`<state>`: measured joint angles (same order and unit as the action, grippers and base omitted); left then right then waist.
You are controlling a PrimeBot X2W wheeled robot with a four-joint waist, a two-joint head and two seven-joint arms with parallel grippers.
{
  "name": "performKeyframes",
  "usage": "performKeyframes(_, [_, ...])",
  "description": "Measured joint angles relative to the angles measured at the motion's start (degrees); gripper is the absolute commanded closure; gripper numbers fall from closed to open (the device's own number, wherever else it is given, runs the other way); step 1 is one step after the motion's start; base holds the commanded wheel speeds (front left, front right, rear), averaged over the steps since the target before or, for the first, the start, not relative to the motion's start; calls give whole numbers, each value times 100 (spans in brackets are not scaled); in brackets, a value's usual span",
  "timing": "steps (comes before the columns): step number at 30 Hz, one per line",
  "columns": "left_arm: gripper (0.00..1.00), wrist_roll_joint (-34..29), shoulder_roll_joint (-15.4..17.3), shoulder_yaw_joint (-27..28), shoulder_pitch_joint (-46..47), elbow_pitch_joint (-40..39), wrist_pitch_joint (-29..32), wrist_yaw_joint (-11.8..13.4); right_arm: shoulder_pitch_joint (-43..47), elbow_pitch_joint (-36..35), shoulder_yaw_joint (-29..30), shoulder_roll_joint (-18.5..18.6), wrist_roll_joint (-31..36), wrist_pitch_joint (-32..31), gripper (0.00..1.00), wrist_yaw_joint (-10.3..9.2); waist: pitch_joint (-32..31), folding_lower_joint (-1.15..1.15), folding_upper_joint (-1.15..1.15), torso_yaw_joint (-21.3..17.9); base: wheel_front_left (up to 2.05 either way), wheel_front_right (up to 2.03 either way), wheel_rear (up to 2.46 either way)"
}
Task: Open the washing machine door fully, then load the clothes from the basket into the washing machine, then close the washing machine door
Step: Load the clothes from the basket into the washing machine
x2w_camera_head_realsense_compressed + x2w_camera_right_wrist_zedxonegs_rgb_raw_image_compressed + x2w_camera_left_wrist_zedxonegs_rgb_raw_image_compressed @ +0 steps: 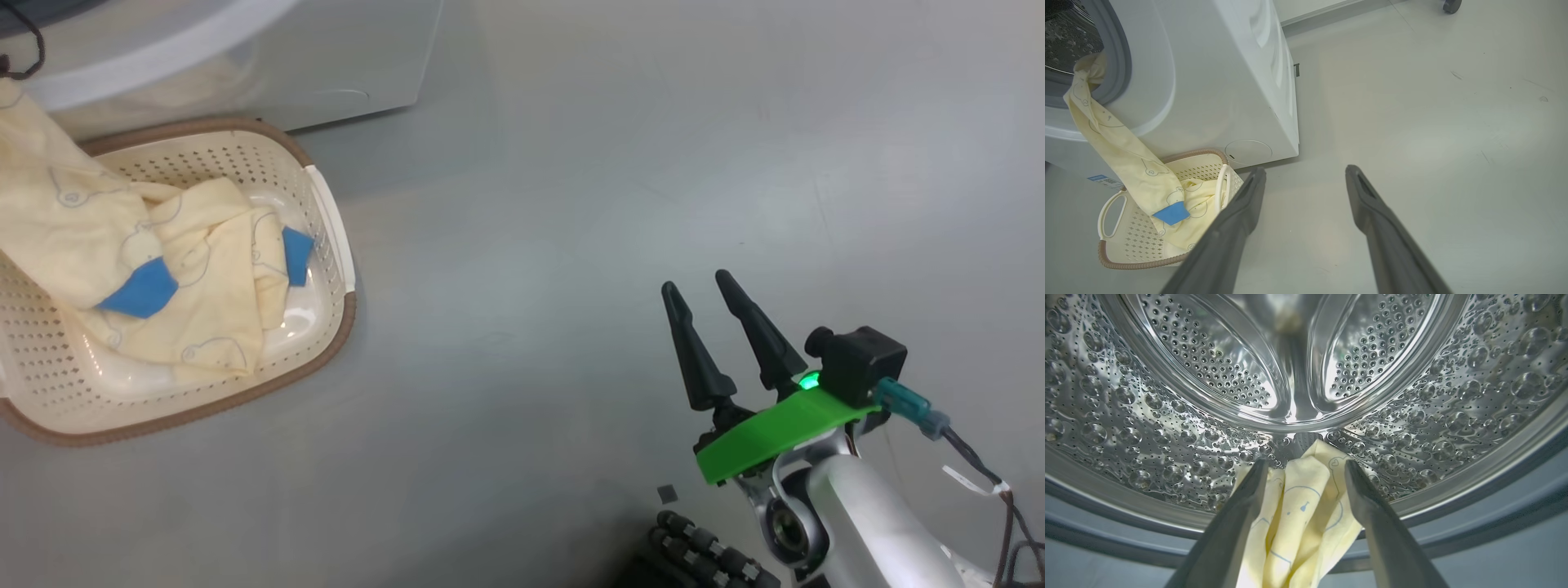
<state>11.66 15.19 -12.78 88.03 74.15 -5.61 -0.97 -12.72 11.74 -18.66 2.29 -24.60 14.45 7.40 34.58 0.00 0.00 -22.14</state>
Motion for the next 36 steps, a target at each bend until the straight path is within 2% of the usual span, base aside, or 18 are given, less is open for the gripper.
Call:
performKeyframes(12, [0,207,-232,5,-286,20,-326,-9,42,9,125,0,122,0,0,0,-252,0,0,293,0,0,0])
performKeyframes(24, [0,358,-471,20,-802,-5,-726,-258,40,52,371,2,309,0,0,0,-509,0,0,634,0,0,0])
performKeyframes(30, [0,493,-659,-15,-1163,-349,-859,-361,40,64,546,2,453,0,0,0,-626,0,0,873,0,0,0])
performKeyframes(36, [0,555,-743,-42,-1896,-938,-876,-460,39,70,606,3,512,0,0,0,-786,0,0,1055,0,0,0])
